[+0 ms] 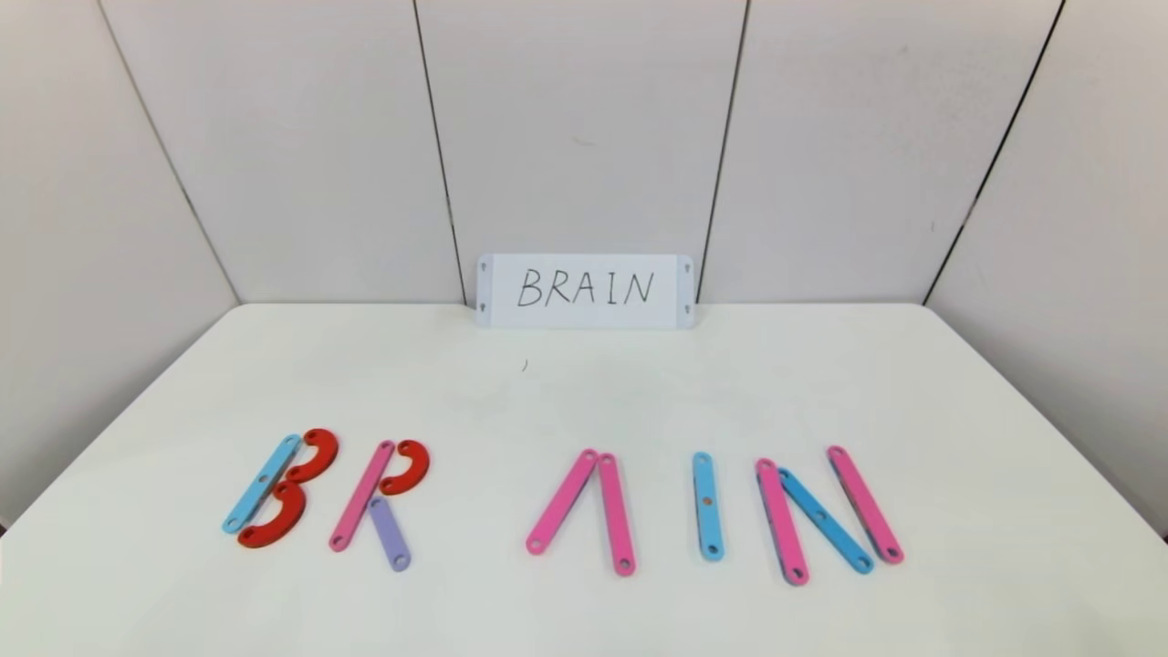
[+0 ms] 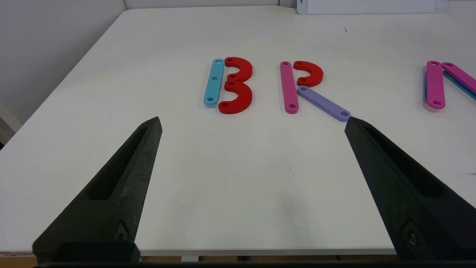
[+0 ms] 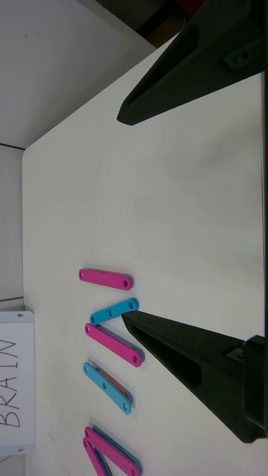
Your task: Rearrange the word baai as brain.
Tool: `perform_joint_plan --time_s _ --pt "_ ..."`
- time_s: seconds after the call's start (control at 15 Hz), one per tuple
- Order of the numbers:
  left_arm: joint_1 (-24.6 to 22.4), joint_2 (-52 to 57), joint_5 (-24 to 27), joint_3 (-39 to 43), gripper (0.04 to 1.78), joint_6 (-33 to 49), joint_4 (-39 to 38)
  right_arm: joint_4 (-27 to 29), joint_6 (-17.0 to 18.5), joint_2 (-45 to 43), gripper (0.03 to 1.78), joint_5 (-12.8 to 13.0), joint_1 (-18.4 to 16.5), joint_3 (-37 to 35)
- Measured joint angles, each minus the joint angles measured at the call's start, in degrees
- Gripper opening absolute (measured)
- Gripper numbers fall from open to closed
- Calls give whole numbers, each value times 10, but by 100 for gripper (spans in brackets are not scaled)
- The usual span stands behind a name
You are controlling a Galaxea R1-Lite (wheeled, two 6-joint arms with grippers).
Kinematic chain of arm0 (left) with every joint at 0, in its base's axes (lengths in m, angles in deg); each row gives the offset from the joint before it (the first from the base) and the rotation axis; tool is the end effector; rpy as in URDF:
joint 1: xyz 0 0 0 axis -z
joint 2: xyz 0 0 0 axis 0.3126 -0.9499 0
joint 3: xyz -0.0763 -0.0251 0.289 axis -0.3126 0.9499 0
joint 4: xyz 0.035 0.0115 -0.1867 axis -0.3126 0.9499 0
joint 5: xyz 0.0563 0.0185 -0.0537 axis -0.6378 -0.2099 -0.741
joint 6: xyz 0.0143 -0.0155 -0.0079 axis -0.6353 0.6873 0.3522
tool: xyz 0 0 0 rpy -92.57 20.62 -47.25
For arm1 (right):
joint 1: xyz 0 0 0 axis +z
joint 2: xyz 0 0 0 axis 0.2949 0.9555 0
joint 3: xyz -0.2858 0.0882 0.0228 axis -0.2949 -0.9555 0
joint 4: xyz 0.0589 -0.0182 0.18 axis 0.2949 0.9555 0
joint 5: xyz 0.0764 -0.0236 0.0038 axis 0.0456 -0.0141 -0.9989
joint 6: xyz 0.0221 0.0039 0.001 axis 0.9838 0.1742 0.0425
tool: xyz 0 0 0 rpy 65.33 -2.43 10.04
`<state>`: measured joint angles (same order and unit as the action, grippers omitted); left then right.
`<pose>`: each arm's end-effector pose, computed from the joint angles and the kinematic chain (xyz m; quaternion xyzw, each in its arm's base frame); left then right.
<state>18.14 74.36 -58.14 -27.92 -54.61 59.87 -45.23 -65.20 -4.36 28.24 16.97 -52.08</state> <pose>-0.0229 -0.0002 0.0767 -0.0027 -0.0020 -0.0013 1.0000 -0.0228 -0.0004 0.0759 0.0121 -0.0023 -0.0110 0.9999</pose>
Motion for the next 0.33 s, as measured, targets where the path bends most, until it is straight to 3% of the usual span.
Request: perform_joint_plan --time_s 0.33 --pt "0 0 0 0 173 0 0 0 2 0 174 0 0 1"
